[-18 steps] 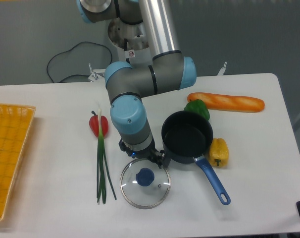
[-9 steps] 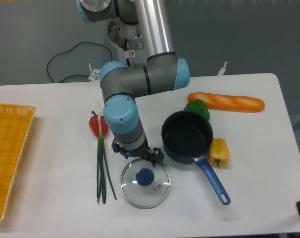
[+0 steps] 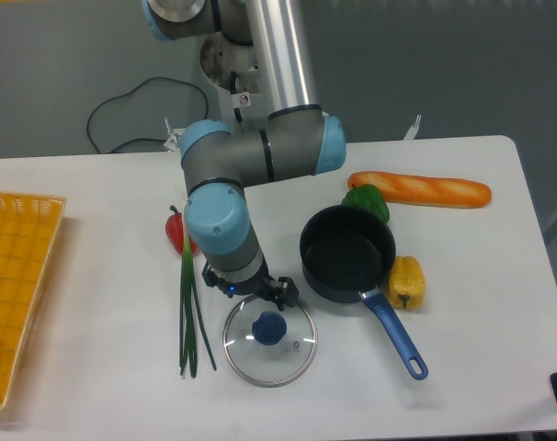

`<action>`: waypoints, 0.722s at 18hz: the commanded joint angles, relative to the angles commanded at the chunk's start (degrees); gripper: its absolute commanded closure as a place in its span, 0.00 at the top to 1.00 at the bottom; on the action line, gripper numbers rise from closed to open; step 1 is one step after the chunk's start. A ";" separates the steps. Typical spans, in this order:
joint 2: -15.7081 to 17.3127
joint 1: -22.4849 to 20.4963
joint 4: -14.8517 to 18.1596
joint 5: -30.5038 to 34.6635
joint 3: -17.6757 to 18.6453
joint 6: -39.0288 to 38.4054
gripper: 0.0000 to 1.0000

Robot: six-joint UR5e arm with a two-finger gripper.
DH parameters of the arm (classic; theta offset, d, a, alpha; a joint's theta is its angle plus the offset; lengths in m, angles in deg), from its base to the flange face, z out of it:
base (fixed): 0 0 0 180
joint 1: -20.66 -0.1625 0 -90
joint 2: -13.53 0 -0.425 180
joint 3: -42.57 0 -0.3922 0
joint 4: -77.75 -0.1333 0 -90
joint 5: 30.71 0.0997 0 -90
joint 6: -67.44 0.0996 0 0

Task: Pick up the green onion
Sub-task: 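Move the gripper from above the glass lid toward the green onions, then lower the gripper onto the green onion stalks near the red pepper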

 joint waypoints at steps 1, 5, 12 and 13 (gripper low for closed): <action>0.09 0.09 0.00 0.00 -0.17 -0.09 1.00; 1.05 0.52 0.09 -0.53 -0.18 -1.92 1.00; 0.53 3.43 0.61 -0.70 0.70 -11.86 1.00; 0.44 4.39 0.61 -0.79 0.79 -12.39 1.00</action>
